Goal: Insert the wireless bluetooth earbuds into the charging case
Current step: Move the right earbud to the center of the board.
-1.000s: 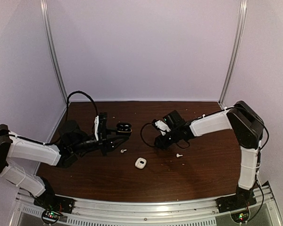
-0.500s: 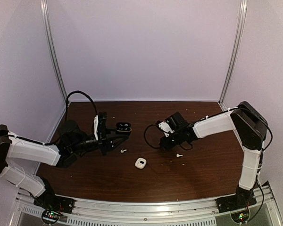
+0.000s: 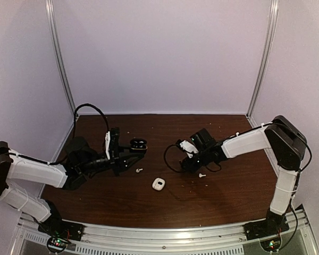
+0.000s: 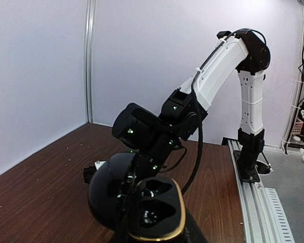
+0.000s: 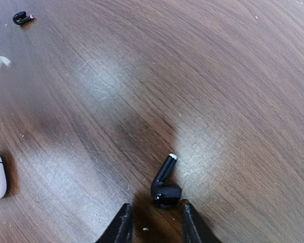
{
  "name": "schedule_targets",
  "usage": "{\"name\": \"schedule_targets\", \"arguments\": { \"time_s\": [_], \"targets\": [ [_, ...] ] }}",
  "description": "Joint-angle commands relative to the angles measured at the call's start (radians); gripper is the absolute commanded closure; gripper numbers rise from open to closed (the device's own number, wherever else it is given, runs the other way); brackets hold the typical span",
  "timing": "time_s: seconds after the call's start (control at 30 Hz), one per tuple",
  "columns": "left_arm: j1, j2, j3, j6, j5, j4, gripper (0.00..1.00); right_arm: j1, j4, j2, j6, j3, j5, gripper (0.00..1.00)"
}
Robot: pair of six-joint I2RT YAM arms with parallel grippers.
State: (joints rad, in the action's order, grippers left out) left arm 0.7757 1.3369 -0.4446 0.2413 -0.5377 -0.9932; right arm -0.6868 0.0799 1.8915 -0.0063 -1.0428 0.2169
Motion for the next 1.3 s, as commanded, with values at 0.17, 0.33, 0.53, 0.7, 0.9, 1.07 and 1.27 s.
{"name": "schedule_targets", "arguments": {
  "time_s": [0.17,0.33,0.53,0.7,0.9,1.07,1.27],
  "targets": [
    [-0.007,-0.024,0.019,-0.017,0.016,-0.059,1.0,0.017,0.0,0.029,0.056,-0.021,0.058,0.62],
    [-0.007,-0.024,0.018,-0.018,0.019,-0.061,1.0,0.018,-0.006,0.064,0.039,-0.053,0.073,0.65],
    [-0.009,-0.035,0.025,-0.013,0.029,-0.061,1.0,0.011,0.021,0.107,-0.05,-0.088,0.129,0.73],
    [-0.015,-0.053,0.035,-0.004,0.034,-0.062,1.0,-0.013,0.082,0.123,-0.149,-0.097,0.282,0.76],
    [-0.021,-0.082,0.045,-0.009,0.044,-0.05,1.0,-0.117,0.2,0.11,-0.282,-0.085,0.392,0.79],
    [-0.023,-0.102,0.057,-0.005,0.049,-0.047,1.0,-0.195,0.289,0.101,-0.297,-0.069,0.295,0.84],
    [-0.024,-0.114,0.068,-0.004,0.049,-0.051,1.0,-0.177,0.258,0.021,-0.214,-0.007,0.086,0.76]
  ]
}}
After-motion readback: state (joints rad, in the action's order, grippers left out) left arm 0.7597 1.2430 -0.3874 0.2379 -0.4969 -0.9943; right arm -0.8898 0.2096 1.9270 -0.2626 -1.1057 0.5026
